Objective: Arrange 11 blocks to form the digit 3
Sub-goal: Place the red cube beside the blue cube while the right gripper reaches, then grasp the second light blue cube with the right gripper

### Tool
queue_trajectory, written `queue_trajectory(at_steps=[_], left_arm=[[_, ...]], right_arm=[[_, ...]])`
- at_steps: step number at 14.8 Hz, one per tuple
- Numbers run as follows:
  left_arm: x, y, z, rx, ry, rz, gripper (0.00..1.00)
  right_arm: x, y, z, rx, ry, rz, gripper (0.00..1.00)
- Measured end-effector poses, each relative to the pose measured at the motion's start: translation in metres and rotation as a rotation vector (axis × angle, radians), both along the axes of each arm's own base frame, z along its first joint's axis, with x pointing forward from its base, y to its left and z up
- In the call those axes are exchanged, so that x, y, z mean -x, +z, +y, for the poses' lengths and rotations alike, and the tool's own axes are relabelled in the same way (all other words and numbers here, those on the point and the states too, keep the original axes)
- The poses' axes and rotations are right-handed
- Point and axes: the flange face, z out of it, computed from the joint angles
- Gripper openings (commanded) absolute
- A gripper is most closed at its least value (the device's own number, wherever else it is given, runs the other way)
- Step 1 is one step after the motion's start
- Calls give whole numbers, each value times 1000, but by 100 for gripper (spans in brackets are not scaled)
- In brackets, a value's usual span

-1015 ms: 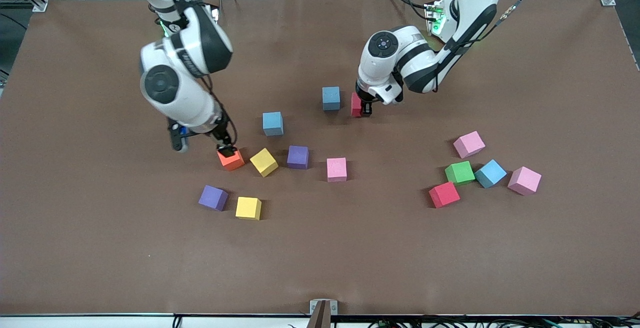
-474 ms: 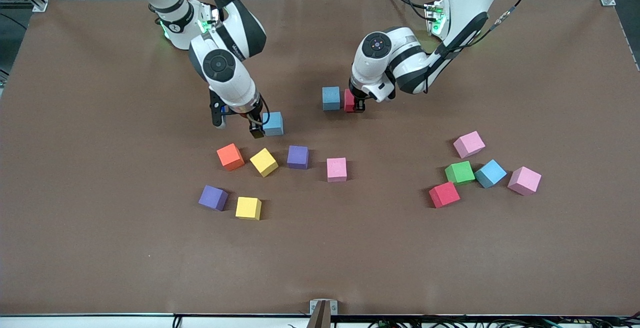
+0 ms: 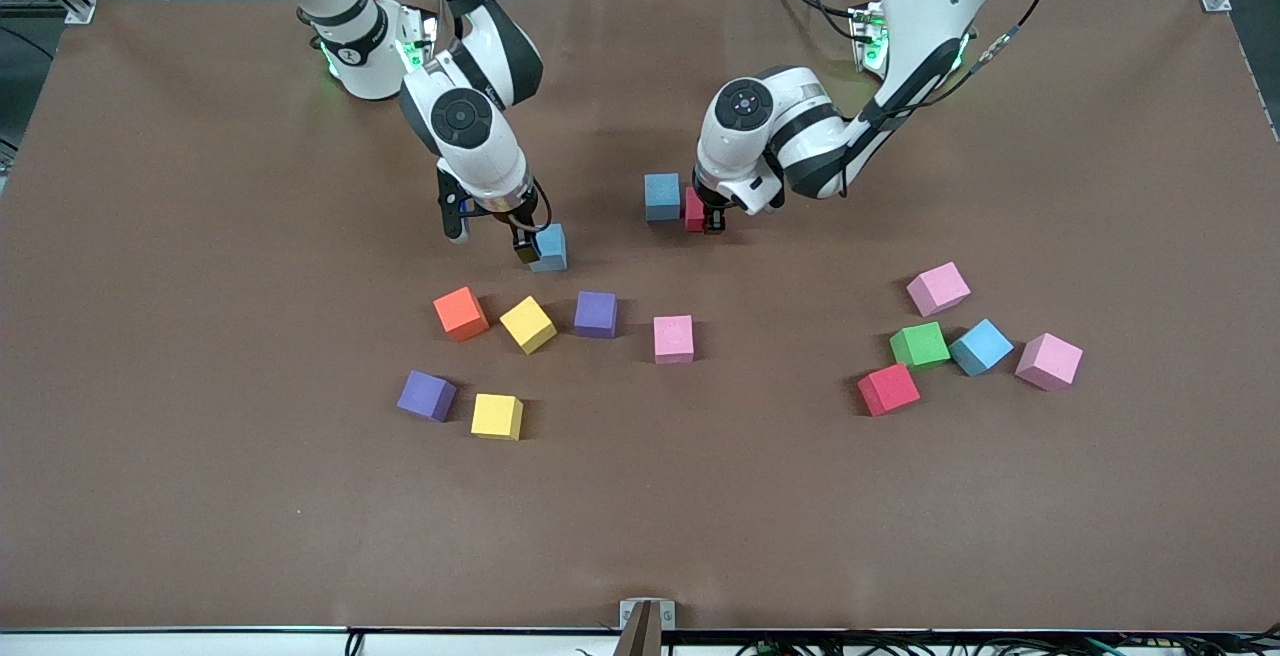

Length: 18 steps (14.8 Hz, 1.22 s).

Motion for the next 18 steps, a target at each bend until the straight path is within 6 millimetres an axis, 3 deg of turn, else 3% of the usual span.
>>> queue_trajectory(at_steps=[6, 13, 15, 17, 18], left_arm=[[2, 0, -2, -1, -6, -3, 47], [10, 0, -9, -3, -17, -2, 47], [11, 0, -10, -3, -19, -2, 48], [11, 0, -10, -3, -20, -2, 49], [11, 0, -10, -3, -20, -2, 56]], right_arm=[[-2, -33, 0, 3, -10, -16, 100], [3, -54, 7, 4, -25, -28, 85], [5, -53, 9, 4, -20, -28, 56], [7, -53, 11, 4, -14, -28, 19], [8, -53, 12, 4, -15, -28, 5]])
